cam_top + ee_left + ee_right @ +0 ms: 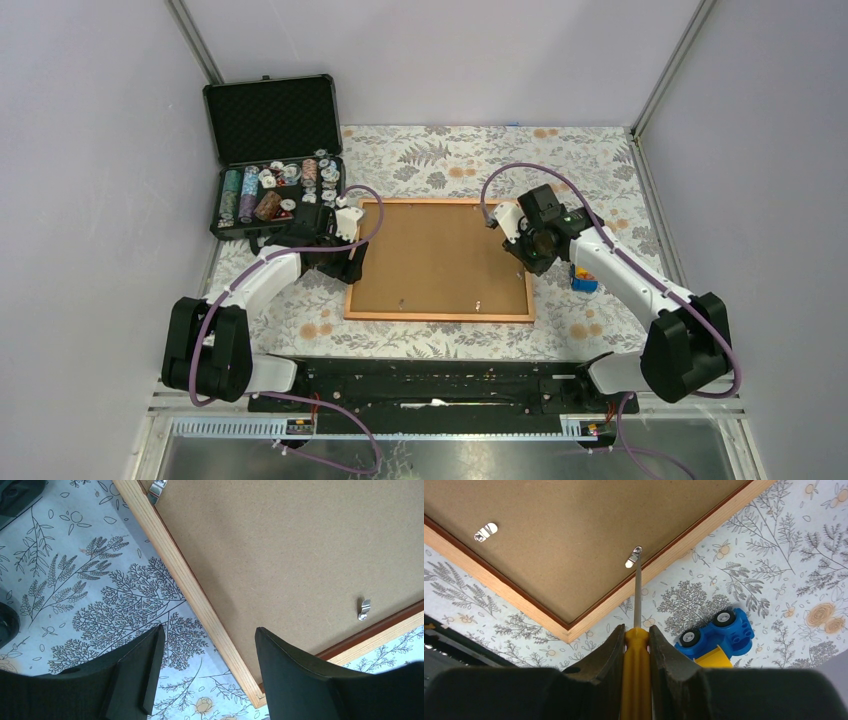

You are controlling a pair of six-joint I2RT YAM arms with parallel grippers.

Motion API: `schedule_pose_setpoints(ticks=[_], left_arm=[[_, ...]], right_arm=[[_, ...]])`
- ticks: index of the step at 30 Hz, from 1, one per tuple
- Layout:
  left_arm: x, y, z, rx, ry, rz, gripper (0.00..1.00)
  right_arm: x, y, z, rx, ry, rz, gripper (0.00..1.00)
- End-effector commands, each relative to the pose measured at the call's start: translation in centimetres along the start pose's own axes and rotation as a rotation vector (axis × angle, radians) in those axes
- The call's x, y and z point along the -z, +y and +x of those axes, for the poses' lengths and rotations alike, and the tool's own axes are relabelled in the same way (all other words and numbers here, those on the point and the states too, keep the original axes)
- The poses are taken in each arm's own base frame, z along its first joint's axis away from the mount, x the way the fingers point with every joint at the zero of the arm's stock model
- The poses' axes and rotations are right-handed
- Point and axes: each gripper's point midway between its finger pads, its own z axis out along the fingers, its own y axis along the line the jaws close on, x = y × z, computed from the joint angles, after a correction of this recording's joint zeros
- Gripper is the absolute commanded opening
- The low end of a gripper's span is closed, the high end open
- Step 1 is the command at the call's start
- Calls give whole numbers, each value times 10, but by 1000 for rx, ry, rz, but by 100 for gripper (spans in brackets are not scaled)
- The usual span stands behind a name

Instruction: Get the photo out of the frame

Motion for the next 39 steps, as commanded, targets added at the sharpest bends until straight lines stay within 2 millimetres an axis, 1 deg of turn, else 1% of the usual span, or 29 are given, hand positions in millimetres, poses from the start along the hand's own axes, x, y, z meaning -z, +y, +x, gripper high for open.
schedule_pose_setpoints(ticks=[1, 9, 15, 21, 24, 28, 32, 39], left_arm=[[0, 1, -14, -18, -45, 10, 72], [1, 0, -15, -19, -50, 11, 72], [0, 0, -14, -20, -46, 12, 72], [0, 0, -14, -22, -47, 11, 70], [0, 0, -14, -21, -47, 11, 70], [-1, 0, -13, -21, -43, 17, 69], [-2, 0, -13, -19, -40, 18, 69], [-1, 0, -13, -19, -42, 19, 69]], right_arm=[[13, 28, 6, -29, 11, -135, 0], [10, 37, 3, -43, 4, -190, 0], [14, 40, 2, -42, 5, -208, 0], [23, 34, 5, -31, 6, -167, 0], [27, 31, 10, -16, 14, -145, 0], [25, 33, 16, -9, 22, -143, 0], [17, 35, 14, -21, 15, -156, 0], [7, 32, 10, -19, 11, -144, 0]])
